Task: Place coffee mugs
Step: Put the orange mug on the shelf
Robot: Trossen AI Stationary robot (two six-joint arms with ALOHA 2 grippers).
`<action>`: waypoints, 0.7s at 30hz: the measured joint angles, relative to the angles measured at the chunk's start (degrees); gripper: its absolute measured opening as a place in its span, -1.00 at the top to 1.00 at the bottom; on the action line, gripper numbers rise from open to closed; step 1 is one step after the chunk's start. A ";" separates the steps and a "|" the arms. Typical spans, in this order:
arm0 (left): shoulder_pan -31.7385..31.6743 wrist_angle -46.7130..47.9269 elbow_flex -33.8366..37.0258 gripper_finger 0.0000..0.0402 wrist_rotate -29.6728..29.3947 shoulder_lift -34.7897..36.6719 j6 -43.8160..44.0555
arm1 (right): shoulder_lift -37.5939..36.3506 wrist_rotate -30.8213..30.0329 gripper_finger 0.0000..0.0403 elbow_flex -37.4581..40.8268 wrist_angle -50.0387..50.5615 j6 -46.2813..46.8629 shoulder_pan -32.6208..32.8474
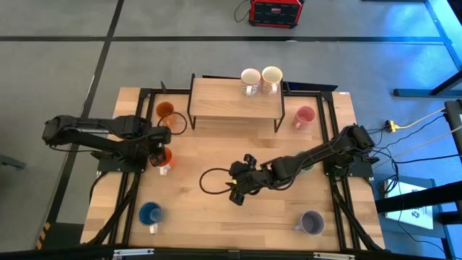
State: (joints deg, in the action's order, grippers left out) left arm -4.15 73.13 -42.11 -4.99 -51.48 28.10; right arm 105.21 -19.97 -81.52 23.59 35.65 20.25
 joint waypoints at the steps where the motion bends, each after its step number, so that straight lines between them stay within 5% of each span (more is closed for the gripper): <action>1: -0.20 -0.85 0.69 0.12 -0.02 0.00 -1.20 | 0.09 -0.37 0.05 0.00 -0.64 0.28 0.00; 14: -1.48 -5.46 3.32 0.13 1.85 -6.59 -10.74 | 3.92 0.04 0.05 0.00 -3.62 0.53 -0.02; 21: -1.41 -8.30 3.28 0.47 4.12 -9.40 -10.69 | 3.91 0.07 0.05 0.00 -3.60 -1.51 0.03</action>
State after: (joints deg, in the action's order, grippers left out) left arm -5.56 64.83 -38.83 -0.87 -60.89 17.41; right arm 109.12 -19.90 -81.52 20.00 34.14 20.28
